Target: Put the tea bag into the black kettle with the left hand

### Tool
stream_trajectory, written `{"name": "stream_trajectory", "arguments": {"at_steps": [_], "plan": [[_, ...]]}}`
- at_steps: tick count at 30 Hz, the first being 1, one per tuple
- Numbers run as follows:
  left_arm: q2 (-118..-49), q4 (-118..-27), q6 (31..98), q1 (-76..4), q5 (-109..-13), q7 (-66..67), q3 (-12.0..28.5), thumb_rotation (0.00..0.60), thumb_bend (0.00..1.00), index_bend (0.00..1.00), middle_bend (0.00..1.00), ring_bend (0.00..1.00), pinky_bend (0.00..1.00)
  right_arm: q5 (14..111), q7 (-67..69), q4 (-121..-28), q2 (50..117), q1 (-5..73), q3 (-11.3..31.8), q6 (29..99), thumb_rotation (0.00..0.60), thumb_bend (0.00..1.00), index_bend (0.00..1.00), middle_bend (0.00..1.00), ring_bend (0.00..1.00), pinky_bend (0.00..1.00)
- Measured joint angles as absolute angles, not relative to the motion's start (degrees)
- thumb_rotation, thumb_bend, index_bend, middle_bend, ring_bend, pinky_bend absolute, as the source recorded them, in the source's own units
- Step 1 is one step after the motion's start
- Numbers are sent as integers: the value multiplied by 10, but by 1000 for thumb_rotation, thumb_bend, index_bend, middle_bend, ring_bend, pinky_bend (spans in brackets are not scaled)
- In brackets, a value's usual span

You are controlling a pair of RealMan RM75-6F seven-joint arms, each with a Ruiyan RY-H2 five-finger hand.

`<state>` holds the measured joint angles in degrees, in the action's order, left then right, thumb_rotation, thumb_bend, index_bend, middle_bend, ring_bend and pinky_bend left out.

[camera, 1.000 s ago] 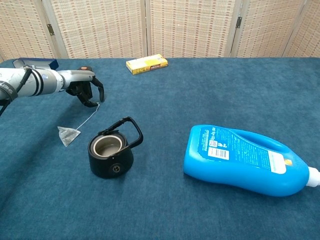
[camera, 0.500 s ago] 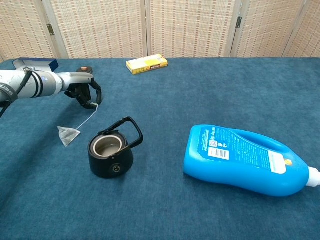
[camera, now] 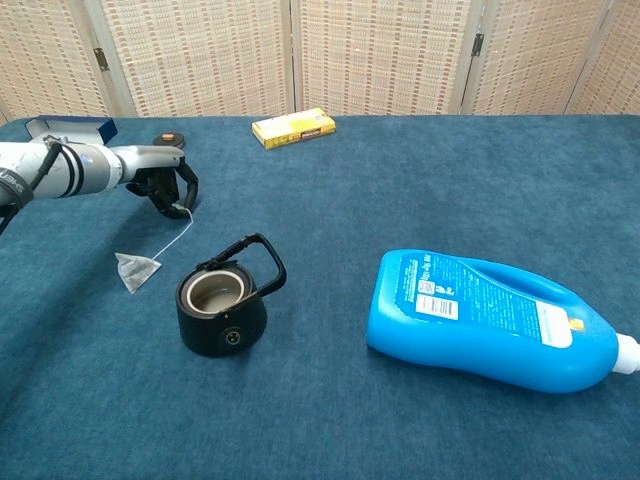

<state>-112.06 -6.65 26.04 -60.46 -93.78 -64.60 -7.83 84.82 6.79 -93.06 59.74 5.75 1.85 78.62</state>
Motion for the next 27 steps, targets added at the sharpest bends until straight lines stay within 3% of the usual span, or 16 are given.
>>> {"name": "stream_trajectory", "arguments": {"at_steps": [6, 15, 27], "plan": [[-1119, -70, 256, -603, -938, -645, -79, 600, 440, 579, 1000, 1000, 1000, 851, 70, -930, 597, 57, 18, 789, 600, 581, 0, 0, 0, 0], [-1115, -69, 257, -601, -936, -641, -77, 600, 539, 625, 1000, 1000, 1000, 854, 67, -931, 597, 57, 16, 789, 600, 581, 0, 0, 0, 0], [-1109, -70, 260, -596, -933, -634, -73, 600, 567, 677, 1000, 1000, 1000, 855, 65, -931, 598, 57, 16, 789, 600, 581, 0, 0, 0, 0]]}}
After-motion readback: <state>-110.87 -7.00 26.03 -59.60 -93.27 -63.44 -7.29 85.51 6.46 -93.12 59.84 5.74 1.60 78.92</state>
